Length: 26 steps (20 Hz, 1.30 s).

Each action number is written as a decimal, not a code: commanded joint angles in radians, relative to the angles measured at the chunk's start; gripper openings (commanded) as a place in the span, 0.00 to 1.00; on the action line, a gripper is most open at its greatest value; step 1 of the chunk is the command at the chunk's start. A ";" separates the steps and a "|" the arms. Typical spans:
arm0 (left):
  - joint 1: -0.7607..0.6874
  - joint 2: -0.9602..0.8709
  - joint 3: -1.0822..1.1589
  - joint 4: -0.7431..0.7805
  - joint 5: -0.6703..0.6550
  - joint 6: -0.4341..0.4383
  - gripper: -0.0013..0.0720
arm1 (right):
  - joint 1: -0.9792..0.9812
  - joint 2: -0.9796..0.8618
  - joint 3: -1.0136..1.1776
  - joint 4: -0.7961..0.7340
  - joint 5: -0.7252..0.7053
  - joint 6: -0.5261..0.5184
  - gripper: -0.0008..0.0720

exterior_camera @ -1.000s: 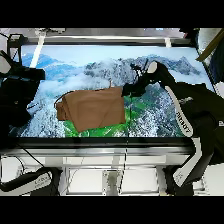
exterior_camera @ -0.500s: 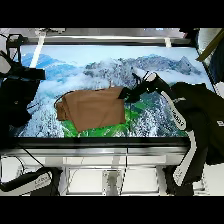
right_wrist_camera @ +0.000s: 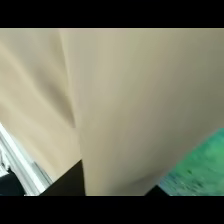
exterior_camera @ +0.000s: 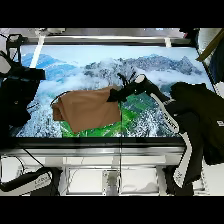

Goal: Fold the clothes and pants, and hang the long-sleeved shirts on hangers.

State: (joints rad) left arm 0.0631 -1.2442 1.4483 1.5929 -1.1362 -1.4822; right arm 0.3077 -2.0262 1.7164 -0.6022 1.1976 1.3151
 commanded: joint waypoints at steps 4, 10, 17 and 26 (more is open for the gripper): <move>0.001 0.001 0.000 0.000 -0.002 0.001 0.06 | -0.201 0.019 0.258 -0.094 0.031 0.045 0.02; 0.001 0.001 0.000 0.000 -0.002 0.001 0.06 | -0.575 0.086 0.346 -0.151 0.139 0.116 0.02; 0.001 0.001 0.000 0.000 -0.002 0.000 0.06 | -0.990 0.327 0.345 -0.375 0.301 0.144 0.02; -0.011 0.001 0.000 -0.034 -0.003 0.001 0.06 | -1.521 0.678 0.063 -0.529 0.490 0.051 0.02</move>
State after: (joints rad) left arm 0.0578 -1.2438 1.4483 1.5654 -1.1389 -1.4818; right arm -1.0771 -1.4384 1.9137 -1.0893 1.6382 1.4029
